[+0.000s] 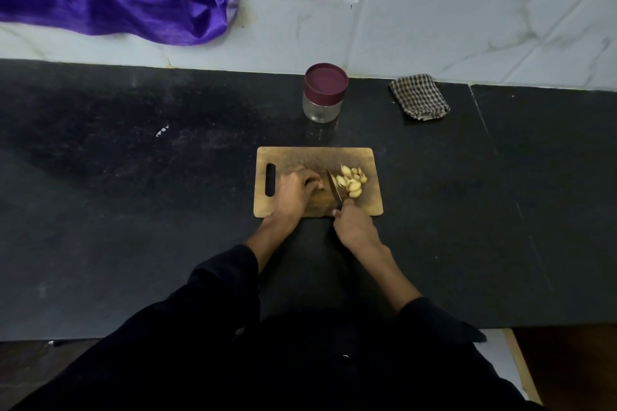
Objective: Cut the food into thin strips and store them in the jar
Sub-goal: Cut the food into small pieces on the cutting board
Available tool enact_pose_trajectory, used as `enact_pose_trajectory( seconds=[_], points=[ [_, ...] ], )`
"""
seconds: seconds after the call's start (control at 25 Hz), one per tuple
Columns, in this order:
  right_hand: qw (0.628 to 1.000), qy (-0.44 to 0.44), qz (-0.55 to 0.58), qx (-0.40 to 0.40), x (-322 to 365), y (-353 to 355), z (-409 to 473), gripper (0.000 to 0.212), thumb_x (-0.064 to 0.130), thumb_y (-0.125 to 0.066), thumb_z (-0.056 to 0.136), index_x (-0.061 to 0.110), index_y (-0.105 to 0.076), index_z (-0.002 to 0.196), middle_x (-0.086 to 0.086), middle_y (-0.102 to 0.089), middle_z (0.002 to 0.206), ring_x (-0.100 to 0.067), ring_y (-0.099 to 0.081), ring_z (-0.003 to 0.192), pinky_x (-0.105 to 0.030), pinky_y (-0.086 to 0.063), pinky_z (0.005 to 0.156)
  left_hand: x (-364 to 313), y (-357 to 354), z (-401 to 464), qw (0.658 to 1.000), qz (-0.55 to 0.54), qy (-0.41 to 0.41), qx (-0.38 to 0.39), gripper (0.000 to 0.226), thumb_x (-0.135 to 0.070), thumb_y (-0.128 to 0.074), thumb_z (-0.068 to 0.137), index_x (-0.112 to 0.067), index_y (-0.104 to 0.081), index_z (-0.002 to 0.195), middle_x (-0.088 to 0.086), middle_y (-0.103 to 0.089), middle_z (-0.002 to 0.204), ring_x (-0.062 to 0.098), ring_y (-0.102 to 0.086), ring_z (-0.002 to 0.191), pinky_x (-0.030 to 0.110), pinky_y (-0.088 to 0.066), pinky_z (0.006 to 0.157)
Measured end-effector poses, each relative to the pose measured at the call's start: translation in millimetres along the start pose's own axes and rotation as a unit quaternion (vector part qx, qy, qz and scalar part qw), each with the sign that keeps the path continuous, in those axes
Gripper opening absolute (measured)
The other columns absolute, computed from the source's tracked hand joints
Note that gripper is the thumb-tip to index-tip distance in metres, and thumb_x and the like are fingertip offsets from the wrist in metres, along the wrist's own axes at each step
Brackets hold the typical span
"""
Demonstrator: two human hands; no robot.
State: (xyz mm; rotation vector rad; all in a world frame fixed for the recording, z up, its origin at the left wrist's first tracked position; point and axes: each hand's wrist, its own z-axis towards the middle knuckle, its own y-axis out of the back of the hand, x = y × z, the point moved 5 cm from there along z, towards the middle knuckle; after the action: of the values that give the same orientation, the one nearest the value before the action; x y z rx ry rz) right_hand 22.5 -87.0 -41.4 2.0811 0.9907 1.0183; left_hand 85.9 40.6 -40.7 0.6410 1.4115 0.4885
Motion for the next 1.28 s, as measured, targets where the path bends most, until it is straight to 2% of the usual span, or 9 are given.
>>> enact_pose_trajectory(
  seconds=[0.16,0.28,0.4,0.56,0.72,0.84,0.96,1.28],
  points=[
    [1.000,0.002,0.025,-0.014,-8,6,-3,0.027,0.027,-0.040,0.105,0.008,-0.048,0.121,-0.013,-0.061,0.113,-0.031,-0.059,0.105,-0.044,-0.048,0.081,1,0,1,1.000,0.002,-0.015,-0.001,0.011,-0.010,-0.071,0.081,-0.009,-0.073,0.092,0.005,-0.068,0.099,0.015,-0.060,0.097,0.029,-0.046,0.092],
    [0.999,0.008,0.041,-0.023,-13,9,-5,0.026,0.029,-0.039,0.105,0.009,-0.049,0.119,-0.009,-0.059,0.104,-0.030,-0.060,0.101,-0.048,-0.051,0.085,1,1,1,1.000,0.000,-0.026,0.004,0.014,-0.010,-0.069,0.083,-0.007,-0.073,0.096,0.006,-0.069,0.100,0.015,-0.060,0.098,0.024,-0.043,0.091],
    [0.999,0.017,0.042,-0.023,-13,8,-6,0.025,0.030,-0.041,0.105,0.009,-0.050,0.117,-0.005,-0.055,0.096,-0.029,-0.060,0.098,-0.043,-0.050,0.080,-2,3,1,0.999,0.020,-0.049,0.011,0.012,-0.009,-0.064,0.087,-0.007,-0.073,0.095,0.006,-0.069,0.100,0.015,-0.060,0.097,0.021,-0.041,0.090],
    [0.999,0.032,0.039,-0.013,-4,4,-8,0.025,0.031,-0.043,0.104,0.011,-0.050,0.117,-0.006,-0.060,0.102,-0.027,-0.061,0.097,-0.045,-0.052,0.082,-3,3,2,0.998,0.023,-0.053,0.012,0.012,-0.005,-0.063,0.086,-0.008,-0.073,0.091,0.005,-0.069,0.096,0.015,-0.061,0.095,0.026,-0.046,0.090],
    [0.998,0.050,0.021,-0.009,5,4,-8,0.024,0.029,-0.043,0.104,0.011,-0.050,0.119,-0.004,-0.056,0.099,-0.025,-0.060,0.098,-0.043,-0.051,0.081,-3,3,2,0.999,0.025,-0.030,-0.002,0.017,-0.005,-0.063,0.087,-0.006,-0.070,0.102,0.008,-0.067,0.105,0.018,-0.059,0.102,0.028,-0.045,0.094],
    [0.998,0.056,0.013,-0.013,8,5,-6,0.022,0.028,-0.044,0.104,0.012,-0.050,0.118,-0.004,-0.056,0.098,-0.023,-0.060,0.096,-0.043,-0.050,0.078,3,2,3,0.998,0.066,-0.014,-0.001,0.017,-0.013,-0.063,0.088,-0.010,-0.071,0.103,0.006,-0.067,0.107,0.021,-0.055,0.107,0.035,-0.043,0.096],
    [0.998,0.059,-0.001,-0.016,10,7,-5,0.022,0.028,-0.043,0.104,0.012,-0.050,0.118,-0.003,-0.056,0.097,-0.018,-0.054,0.088,-0.037,-0.043,0.071,7,0,1,0.994,0.107,-0.001,-0.010,0.016,-0.019,-0.064,0.087,-0.018,-0.072,0.101,0.001,-0.068,0.105,0.022,-0.053,0.107,0.040,-0.044,0.092],
    [0.998,0.062,0.000,-0.013,14,7,-4,0.022,0.028,-0.044,0.104,0.013,-0.050,0.119,-0.004,-0.057,0.098,-0.021,-0.060,0.092,-0.042,-0.053,0.078,4,1,1,0.992,0.120,0.006,-0.022,0.017,-0.019,-0.064,0.088,-0.017,-0.072,0.103,0.002,-0.067,0.107,0.022,-0.050,0.110,0.037,-0.037,0.094]
  ],
)
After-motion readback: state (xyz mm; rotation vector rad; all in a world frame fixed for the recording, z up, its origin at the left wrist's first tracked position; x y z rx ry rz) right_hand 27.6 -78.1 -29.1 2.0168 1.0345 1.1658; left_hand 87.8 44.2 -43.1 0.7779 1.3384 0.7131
